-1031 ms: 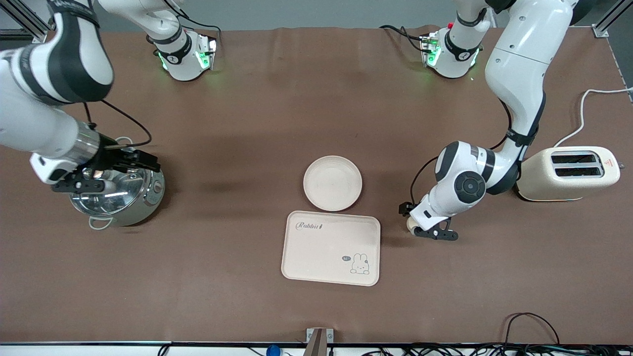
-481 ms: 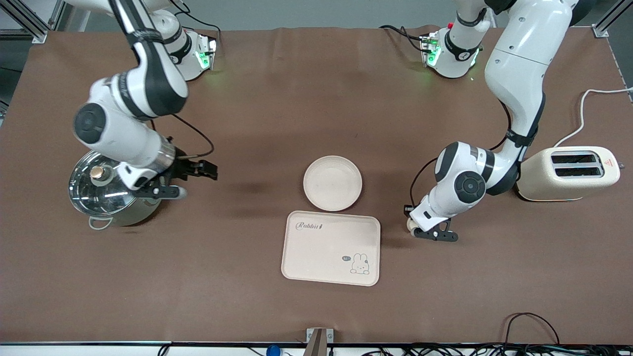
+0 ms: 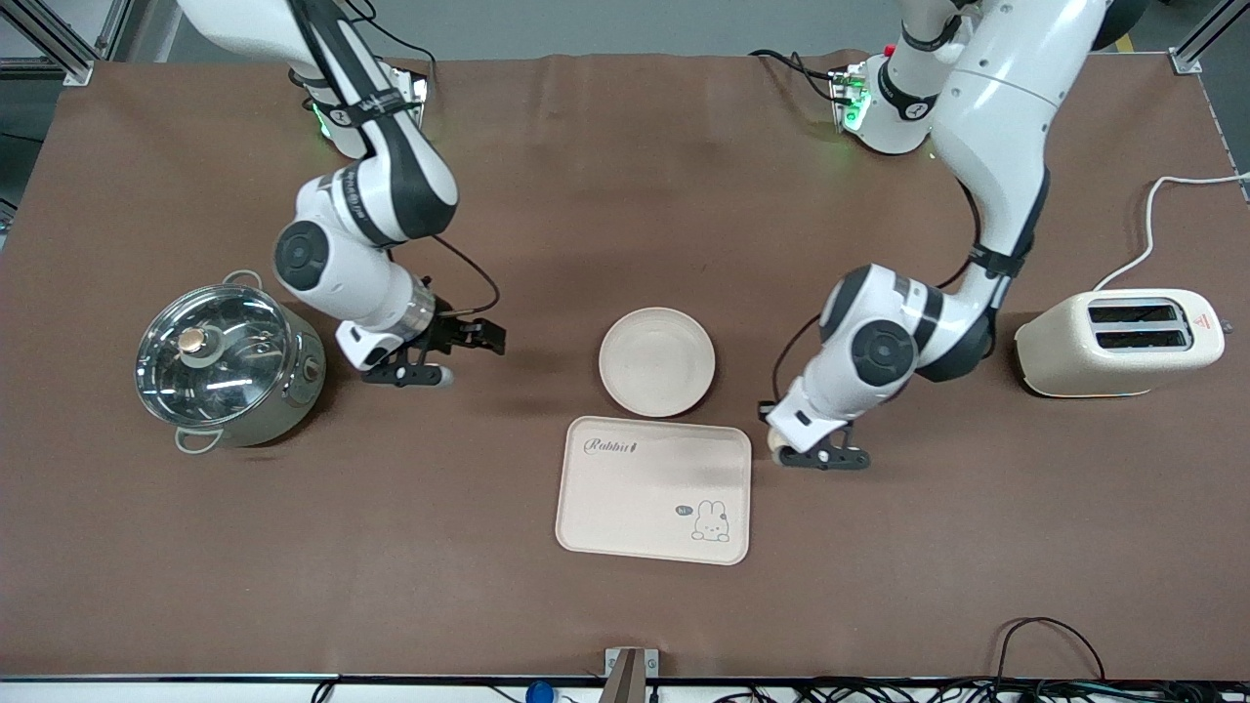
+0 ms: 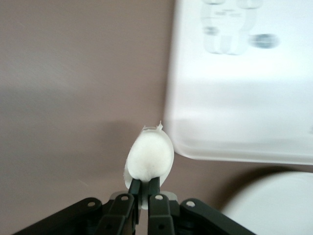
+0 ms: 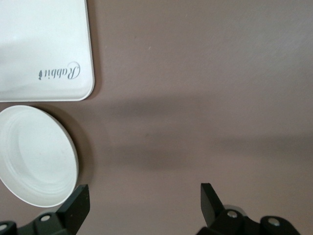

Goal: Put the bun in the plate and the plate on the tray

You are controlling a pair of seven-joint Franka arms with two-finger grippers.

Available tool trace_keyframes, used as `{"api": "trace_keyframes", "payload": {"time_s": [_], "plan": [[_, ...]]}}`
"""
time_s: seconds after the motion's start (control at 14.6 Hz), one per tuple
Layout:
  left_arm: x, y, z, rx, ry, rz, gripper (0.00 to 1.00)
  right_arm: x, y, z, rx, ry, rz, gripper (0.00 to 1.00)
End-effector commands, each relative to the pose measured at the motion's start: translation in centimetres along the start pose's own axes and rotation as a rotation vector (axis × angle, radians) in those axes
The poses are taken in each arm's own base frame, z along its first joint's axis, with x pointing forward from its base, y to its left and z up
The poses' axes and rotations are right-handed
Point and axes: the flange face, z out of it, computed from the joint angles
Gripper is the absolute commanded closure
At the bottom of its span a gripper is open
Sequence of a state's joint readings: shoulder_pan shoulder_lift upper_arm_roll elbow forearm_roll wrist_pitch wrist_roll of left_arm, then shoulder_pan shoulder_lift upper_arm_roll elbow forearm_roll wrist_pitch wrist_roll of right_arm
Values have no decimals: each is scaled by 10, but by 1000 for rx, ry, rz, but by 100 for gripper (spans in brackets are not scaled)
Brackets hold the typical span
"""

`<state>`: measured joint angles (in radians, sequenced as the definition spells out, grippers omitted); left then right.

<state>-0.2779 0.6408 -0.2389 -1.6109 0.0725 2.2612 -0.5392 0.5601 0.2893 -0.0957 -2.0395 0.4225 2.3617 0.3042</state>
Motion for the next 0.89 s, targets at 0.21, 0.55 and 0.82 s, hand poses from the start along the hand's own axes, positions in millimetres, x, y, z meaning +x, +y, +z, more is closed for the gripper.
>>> {"api": "trace_keyframes", "payload": {"time_s": [0.21,0.55,0.82], "plan": [[-62,103,21,-1,-61,-184,90,-47,-43,51,-1,11,86,0],[-63,104,32,-25,-63,-231,0,-63,-68,107,45,82,152,0],[-35,64,-30,8,-46,-184,0,-62,-104,150,75,87,192,1]]}}
